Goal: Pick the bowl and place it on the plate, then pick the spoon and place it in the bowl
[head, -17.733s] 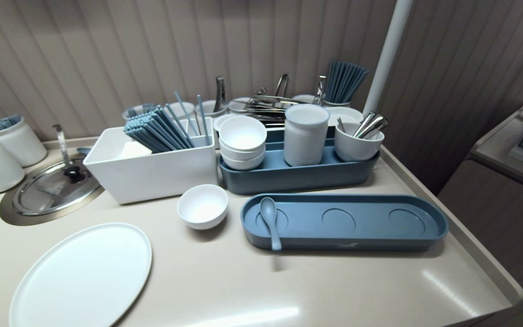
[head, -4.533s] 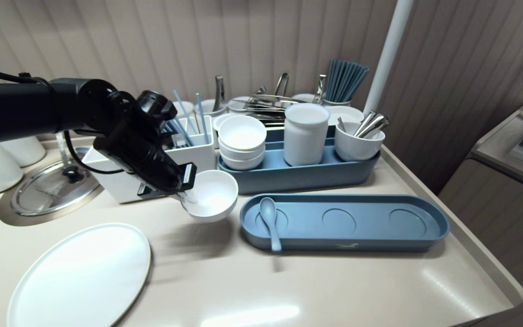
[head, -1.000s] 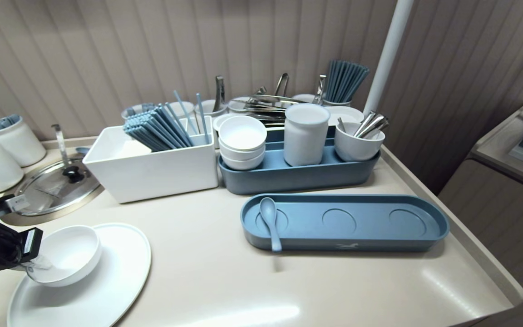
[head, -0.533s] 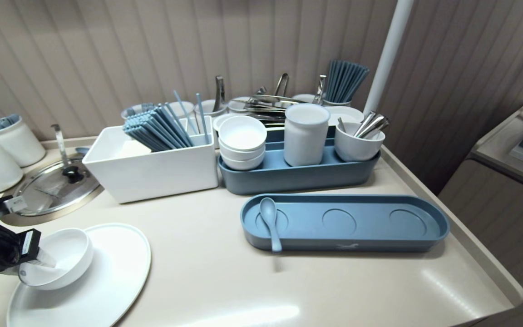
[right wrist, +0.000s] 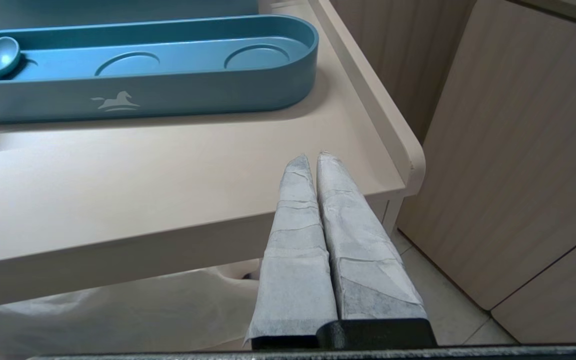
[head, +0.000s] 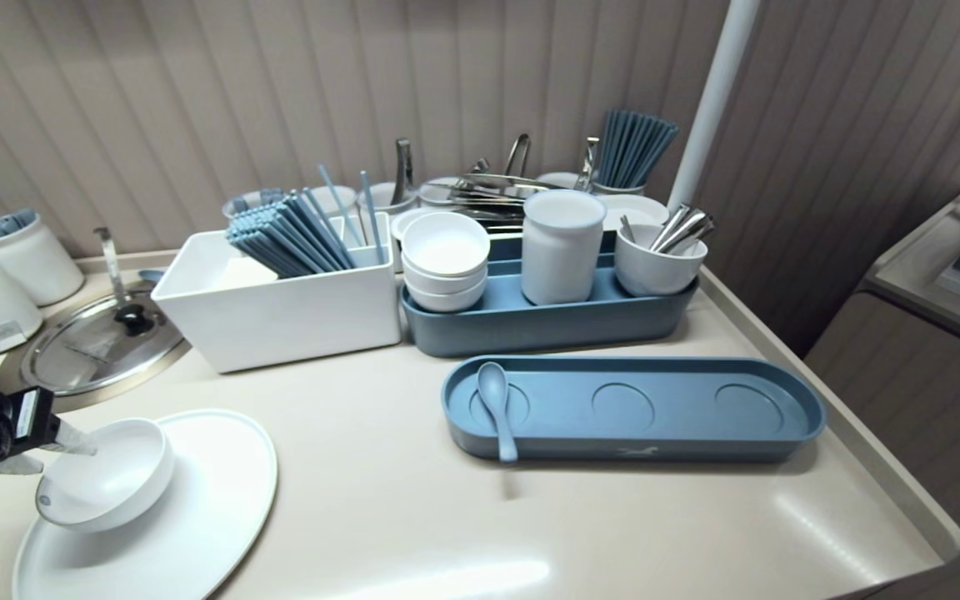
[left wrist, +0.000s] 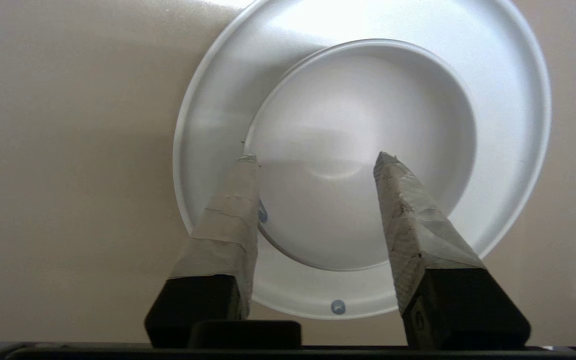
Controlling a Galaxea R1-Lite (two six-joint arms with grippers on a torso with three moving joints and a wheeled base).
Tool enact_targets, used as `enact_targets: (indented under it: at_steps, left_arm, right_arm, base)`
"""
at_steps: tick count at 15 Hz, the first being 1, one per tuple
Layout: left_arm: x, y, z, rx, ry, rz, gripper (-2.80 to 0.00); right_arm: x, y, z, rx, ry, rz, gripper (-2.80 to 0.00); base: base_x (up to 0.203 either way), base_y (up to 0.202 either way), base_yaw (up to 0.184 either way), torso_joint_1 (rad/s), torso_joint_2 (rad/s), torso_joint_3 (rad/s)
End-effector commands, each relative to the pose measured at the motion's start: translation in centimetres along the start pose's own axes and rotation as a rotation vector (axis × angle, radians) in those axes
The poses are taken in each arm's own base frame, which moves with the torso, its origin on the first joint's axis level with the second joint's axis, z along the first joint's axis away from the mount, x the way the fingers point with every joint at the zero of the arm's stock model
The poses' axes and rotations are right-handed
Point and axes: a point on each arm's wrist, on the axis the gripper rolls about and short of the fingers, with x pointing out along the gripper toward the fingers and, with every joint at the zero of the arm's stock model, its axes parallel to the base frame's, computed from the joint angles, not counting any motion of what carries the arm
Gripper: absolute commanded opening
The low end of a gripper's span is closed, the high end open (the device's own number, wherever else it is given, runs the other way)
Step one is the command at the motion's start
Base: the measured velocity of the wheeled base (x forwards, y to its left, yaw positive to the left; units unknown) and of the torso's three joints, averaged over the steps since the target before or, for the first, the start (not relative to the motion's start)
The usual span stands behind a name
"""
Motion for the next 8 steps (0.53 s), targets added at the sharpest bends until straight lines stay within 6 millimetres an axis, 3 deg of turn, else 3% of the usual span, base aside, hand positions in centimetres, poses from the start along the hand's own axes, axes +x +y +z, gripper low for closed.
enact_targets:
  at_steps: [1,4,8]
  left_arm:
    - [-2.6,-0.9,0.3,0.022,-0.058,-0.007,-2.8]
    - [-5.2,-2.2,0.8,0.052,-0.082,-0.033,-2.8]
    - [-5.8,-3.0,0.8,0.077,-0.1,-0.043,-2.8]
  right_arm:
    - [0.0,0.0,0.0,0.0,0.001,0.0,-2.8]
    - [0.0,0.0,0.0,0.0,0.001,0.0,-2.8]
    - [0.0,0.0,0.0,0.0,-0.002,0.0,-2.8]
  base:
    - [0.0,0.0,0.0,0.0,0.0,0.0]
    - [0.0,0.0,0.0,0.0,0.0,0.0]
    - [0.0,0.0,0.0,0.0,0.0,0.0]
